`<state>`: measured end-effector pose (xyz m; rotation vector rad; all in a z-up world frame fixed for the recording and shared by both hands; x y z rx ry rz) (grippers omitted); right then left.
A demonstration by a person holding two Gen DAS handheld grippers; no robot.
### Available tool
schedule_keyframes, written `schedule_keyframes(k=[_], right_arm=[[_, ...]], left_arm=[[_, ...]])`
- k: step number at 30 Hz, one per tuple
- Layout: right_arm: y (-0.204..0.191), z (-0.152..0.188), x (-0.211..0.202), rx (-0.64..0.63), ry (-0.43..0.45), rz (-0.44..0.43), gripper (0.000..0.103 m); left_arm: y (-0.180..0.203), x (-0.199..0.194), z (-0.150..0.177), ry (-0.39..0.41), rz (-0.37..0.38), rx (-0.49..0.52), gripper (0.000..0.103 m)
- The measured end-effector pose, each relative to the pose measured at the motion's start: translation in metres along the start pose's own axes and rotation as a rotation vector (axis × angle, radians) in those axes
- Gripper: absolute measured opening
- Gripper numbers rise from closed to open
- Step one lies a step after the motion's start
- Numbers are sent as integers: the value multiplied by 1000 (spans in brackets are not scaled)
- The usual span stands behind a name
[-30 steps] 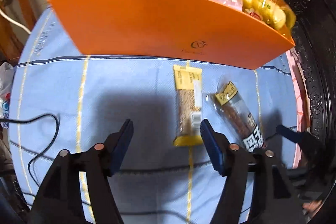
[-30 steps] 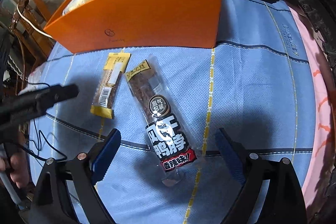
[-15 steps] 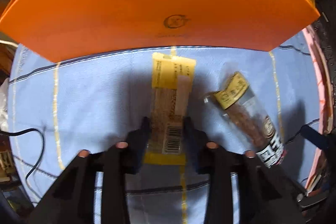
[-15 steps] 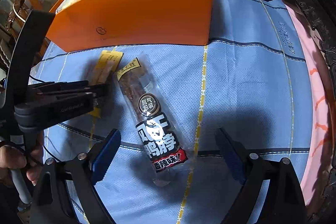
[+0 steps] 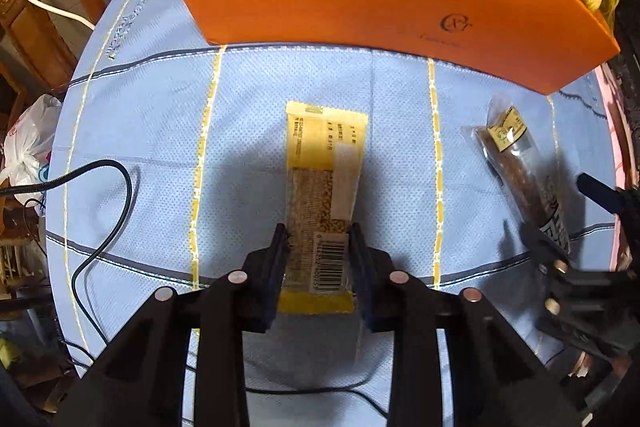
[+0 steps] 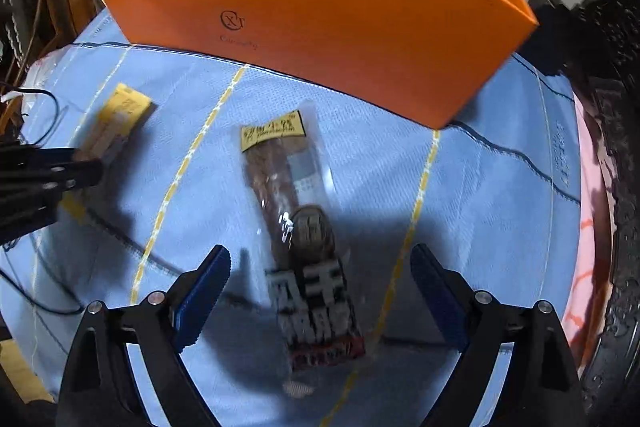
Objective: Organize snacks
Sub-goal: 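Grasp the yellow cereal bar with the left tool while the right tool grasps the duck-neck snack stick, then carry both items over the orange box and open both tools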
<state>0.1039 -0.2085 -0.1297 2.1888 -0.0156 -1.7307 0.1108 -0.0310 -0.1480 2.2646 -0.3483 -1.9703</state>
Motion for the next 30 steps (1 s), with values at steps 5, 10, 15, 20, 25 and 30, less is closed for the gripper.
schedule_keyframes(k=[5, 10, 15, 20, 25, 30], right_arm=[[-5, -2, 14, -10, -13, 57, 91], [-12, 7, 2, -48, 15, -10, 33], [-6, 18, -10, 19, 10, -83, 29], [16, 29, -32, 114, 25, -192, 29], [34, 34, -61, 185, 78, -236, 29], [60, 26, -84, 237, 145, -244, 29]], left_arm=[[0, 0, 5, 6, 4, 8, 30], [-6, 5, 9, -5, 5, 2, 30], [-9, 8, 13, -4, 11, 1, 30], [-13, -17, 7, 34, 27, 8, 30], [-8, -39, 9, 86, 52, 38, 30], [7, -79, -1, 150, 67, 75, 30]])
Point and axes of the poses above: each gripper's, at about its wrist camera, not at the fingertips, and x roughly the way its jaws point, y to its right, z to its underside, the point moved 1 cm from there along x, roughly the way its jaws point, and after that the axes turned 14 degrees about z, right-handed, at the moved point
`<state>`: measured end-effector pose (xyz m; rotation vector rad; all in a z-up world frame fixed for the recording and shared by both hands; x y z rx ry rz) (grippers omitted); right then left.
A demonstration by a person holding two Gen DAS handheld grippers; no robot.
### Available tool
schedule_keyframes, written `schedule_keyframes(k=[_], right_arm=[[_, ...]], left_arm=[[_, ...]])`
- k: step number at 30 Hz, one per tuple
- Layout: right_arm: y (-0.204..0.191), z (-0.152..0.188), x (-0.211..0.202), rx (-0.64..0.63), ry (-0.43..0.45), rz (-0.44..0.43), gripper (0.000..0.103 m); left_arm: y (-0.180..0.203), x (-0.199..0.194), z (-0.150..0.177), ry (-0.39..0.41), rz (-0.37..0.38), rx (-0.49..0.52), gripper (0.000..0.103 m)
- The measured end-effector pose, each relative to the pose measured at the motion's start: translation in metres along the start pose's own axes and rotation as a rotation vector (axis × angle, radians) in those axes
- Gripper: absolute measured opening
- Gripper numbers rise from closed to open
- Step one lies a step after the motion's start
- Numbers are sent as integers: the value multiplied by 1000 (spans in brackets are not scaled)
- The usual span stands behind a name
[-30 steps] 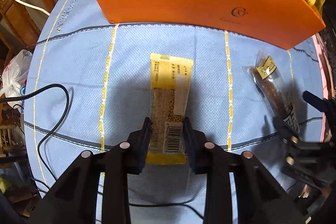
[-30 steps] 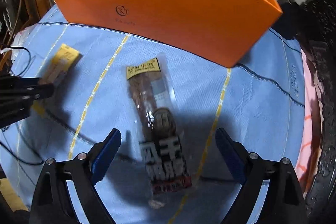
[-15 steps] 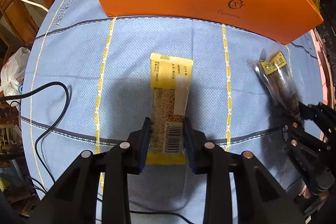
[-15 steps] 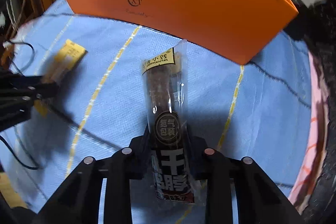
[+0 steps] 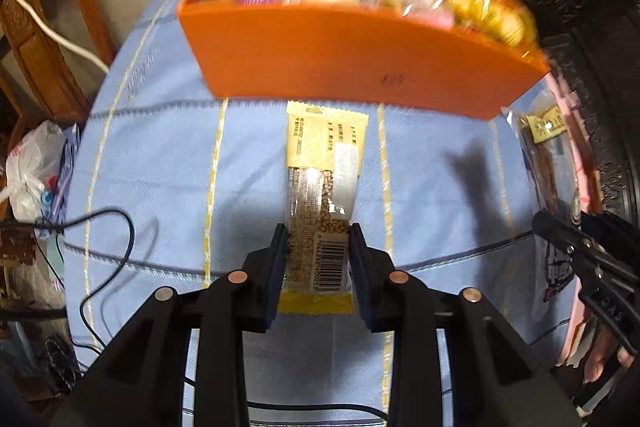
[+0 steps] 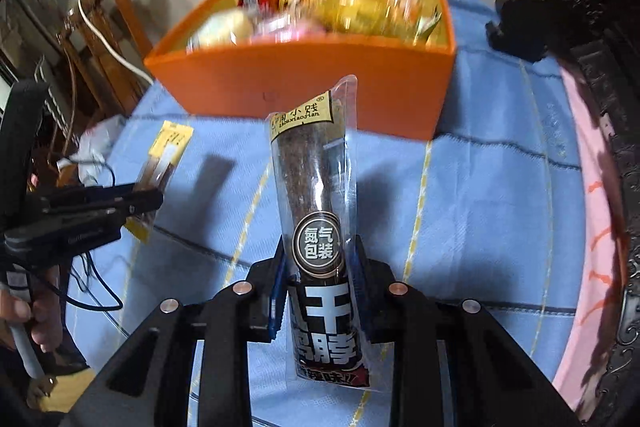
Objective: Organize snacks
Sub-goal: 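Carry both items over the orange box and open both tools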
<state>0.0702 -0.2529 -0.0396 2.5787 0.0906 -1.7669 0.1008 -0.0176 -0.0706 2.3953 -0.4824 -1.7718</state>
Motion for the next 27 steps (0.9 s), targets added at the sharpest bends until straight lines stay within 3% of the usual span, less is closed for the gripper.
schedule_keyframes(k=[6, 12, 19, 20, 21, 22, 23, 24, 25, 27], right_arm=[[11, -39, -28, 51, 133, -5, 29], [15, -108, -34, 84, 235, -9, 29], [21, -177, 1, 132, 236, 31, 30], [22, -183, 10, 148, 218, 42, 32], [24, -188, 20, 159, 201, 58, 42], [25, -191, 30, 160, 179, 87, 61], [26, -192, 37, 162, 164, 104, 66], [26, -189, 39, 168, 166, 110, 68], [27, -185, 39, 163, 178, 114, 71], [25, -177, 40, 144, 187, 118, 74]], left_arm=[[24, -44, -35, 129, 29, 58, 30], [41, -60, -97, 221, 45, 83, 30], [34, -27, -177, 224, 60, 42, 30], [32, -17, -188, 215, 63, 37, 30], [29, -10, -195, 205, 57, 26, 32], [27, -3, -198, 201, 48, 13, 48], [24, 3, -202, 199, 26, -6, 76], [22, 5, -201, 212, -19, -20, 88], [20, 5, -199, 229, -43, -25, 94], [17, 3, -192, 254, -77, -40, 94]])
Point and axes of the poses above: each gripper's, at about its wrist camera, not at the fingertips, and x roughly the way its jaws point, y to its right, z to its underside, the point moved 1 cm from there along x, roughly the way its jaws point, and after that the axes turned 14 degrees about z, right-handed, at the moved point
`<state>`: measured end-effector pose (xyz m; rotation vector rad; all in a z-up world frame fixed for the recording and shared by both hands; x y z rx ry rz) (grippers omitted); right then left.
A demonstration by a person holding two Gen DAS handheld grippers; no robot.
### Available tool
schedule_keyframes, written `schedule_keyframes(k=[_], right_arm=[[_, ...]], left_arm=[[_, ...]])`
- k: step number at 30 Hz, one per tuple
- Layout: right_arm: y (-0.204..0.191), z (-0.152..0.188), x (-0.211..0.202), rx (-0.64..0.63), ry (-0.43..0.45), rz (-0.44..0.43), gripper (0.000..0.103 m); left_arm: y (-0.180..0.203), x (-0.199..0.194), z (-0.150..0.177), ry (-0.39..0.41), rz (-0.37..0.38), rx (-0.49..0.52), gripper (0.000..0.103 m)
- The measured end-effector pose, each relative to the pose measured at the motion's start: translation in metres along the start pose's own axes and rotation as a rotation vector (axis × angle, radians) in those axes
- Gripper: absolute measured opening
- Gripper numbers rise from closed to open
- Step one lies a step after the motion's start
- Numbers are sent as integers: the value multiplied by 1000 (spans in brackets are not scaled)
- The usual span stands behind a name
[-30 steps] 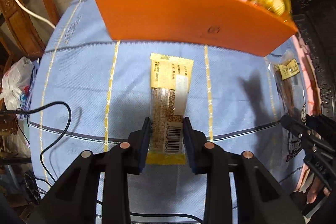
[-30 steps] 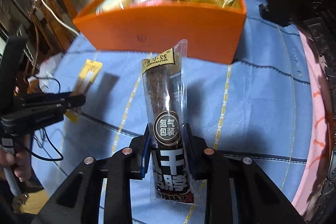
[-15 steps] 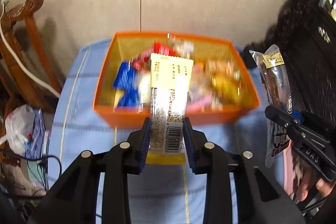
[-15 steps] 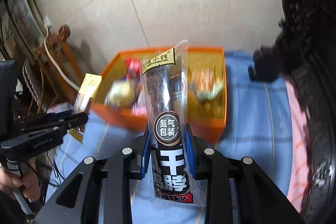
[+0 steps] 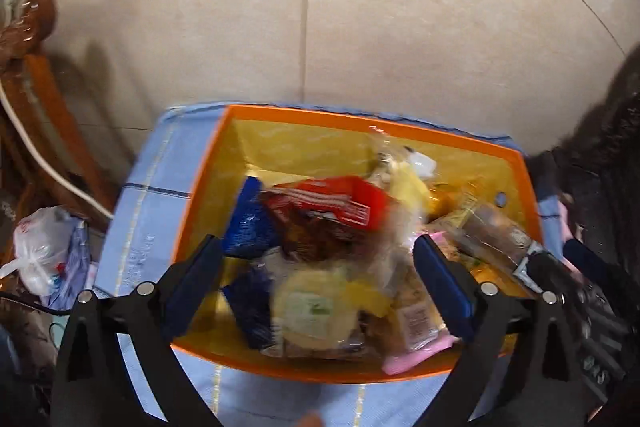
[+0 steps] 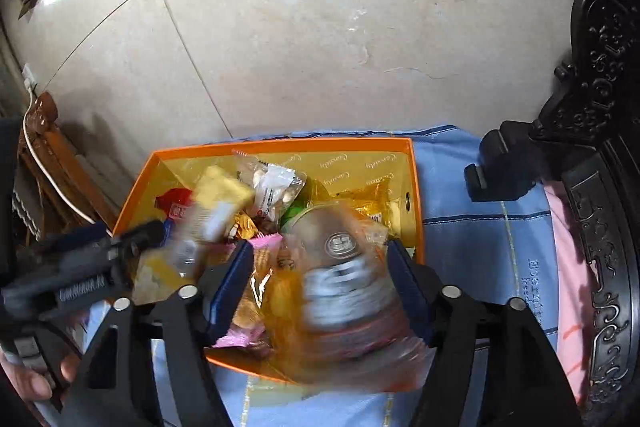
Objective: Organize snacks
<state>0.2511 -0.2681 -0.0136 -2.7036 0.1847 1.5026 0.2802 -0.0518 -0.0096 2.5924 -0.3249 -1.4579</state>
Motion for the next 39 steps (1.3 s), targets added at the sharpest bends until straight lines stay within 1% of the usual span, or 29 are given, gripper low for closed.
schedule_keyframes(k=[2, 4, 7, 10, 12, 14, 17, 22, 26, 34, 37, 39], right_arm=[[-1, 11, -1, -5, -9, 4, 75], [-2, 19, -7, -10, -8, -2, 77], [-5, 30, -20, -26, 5, 4, 80], [-8, 41, -36, -41, 11, -6, 81], [-8, 48, -46, -44, 12, -11, 81], [-8, 56, -57, -46, 16, -13, 82], [-8, 69, -70, -50, 15, -17, 83], [-8, 89, -84, -66, -9, -31, 86], [-5, 99, -94, -62, -11, -34, 86], [-2, 114, -110, -64, -2, -39, 86], [0, 116, -114, -64, 0, -34, 86], [2, 117, -116, -63, 2, -34, 86]], left_arm=[[-4, 2, 6, -35, 6, -36, 94], [-7, -2, 11, -43, 11, -50, 94], [-4, -14, 19, -43, 4, -27, 94], [-4, -22, 27, -45, 7, -19, 95], [-2, -34, 35, -46, 12, -25, 95], [0, -43, 42, -36, 15, -25, 99], [5, -57, 54, -24, 3, -4, 99], [12, -74, 71, -36, -1, 17, 99], [20, -89, 87, -34, -11, 46, 99], [27, -102, 107, -59, 18, 39, 99], [31, -110, 112, -50, 11, 55, 99], [33, -117, 115, -12, 14, 66, 99]])
Point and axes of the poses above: each gripper's, at about its wrist camera, not at the fingertips, and x roughly the way its jaws point, y to its right, z to its underside, the point moved 1 cm from there along x, roughly the way its jaws point, and after that the axes turned 14 degrees about z, right-handed, at the moved point
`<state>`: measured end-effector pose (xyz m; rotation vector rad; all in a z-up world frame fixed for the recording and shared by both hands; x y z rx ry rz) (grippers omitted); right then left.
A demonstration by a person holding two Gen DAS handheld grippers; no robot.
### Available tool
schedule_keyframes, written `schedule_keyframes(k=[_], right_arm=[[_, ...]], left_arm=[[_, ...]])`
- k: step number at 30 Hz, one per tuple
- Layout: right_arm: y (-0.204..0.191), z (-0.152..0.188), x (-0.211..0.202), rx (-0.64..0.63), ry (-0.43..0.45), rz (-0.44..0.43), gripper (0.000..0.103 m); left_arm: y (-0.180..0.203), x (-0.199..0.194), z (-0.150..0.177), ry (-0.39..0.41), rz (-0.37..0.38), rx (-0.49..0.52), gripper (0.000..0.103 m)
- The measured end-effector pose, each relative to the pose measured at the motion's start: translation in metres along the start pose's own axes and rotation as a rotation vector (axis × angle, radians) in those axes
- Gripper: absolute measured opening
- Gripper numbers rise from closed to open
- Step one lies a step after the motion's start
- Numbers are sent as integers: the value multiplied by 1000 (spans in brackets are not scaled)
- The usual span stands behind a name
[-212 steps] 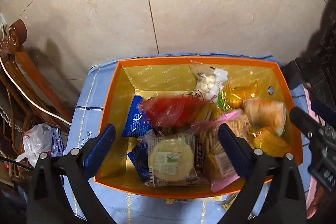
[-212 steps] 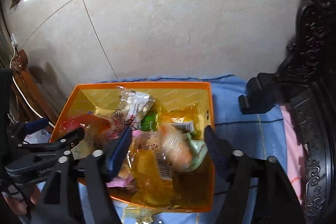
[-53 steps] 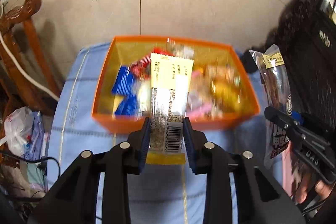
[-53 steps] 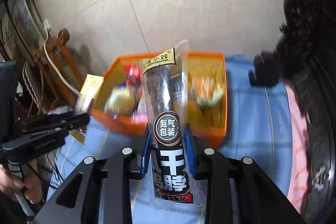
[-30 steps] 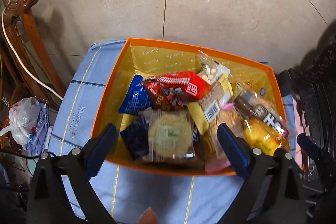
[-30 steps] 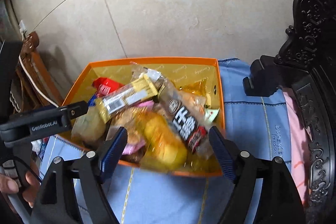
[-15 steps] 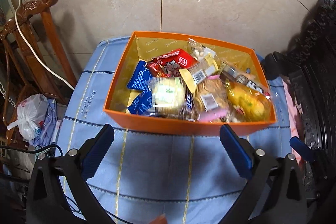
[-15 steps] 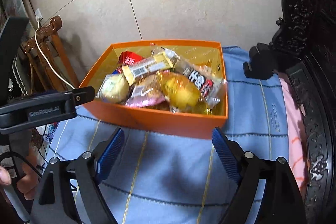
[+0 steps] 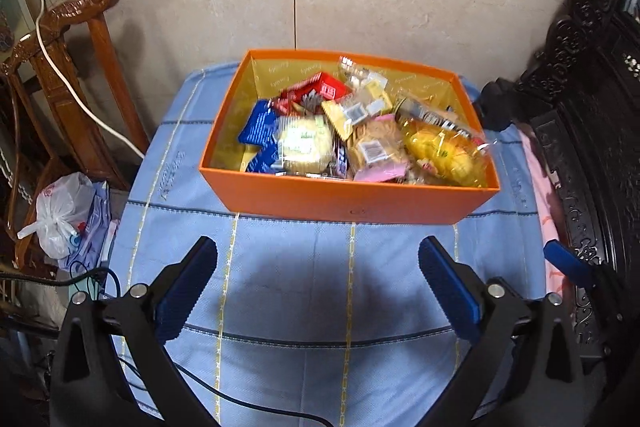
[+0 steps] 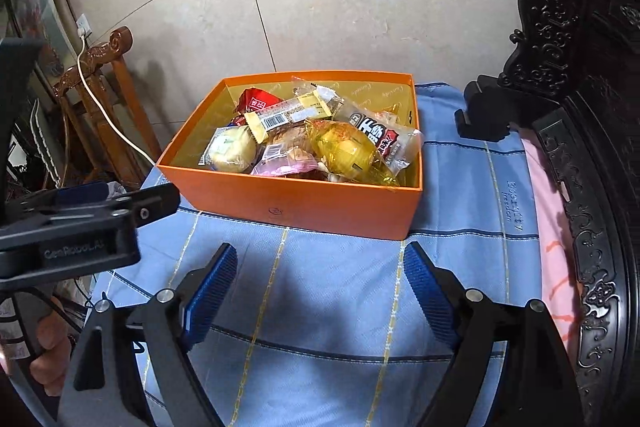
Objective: Organize snacks
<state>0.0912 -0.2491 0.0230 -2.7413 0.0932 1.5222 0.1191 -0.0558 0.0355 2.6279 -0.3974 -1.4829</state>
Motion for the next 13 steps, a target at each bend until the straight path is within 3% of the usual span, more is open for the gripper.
schedule_keyframes(k=[3, 13], right_arm=[[1, 2, -3, -3, 6, 0, 86], [1, 7, -9, -5, 12, -4, 86]], left_arm=[[4, -12, 4, 65, -28, 26, 99], [2, -13, 7, 31, -33, -5, 99]])
Point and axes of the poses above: each gripper's, at about its wrist camera, not at the fingertips, and x roughly the way its jaws point, y to its right, z to its underside, the point moved 1 cm from there along x, roughly the way its jaws point, and after that the axes turned 14 degrees about z, right-handed, at the moved point
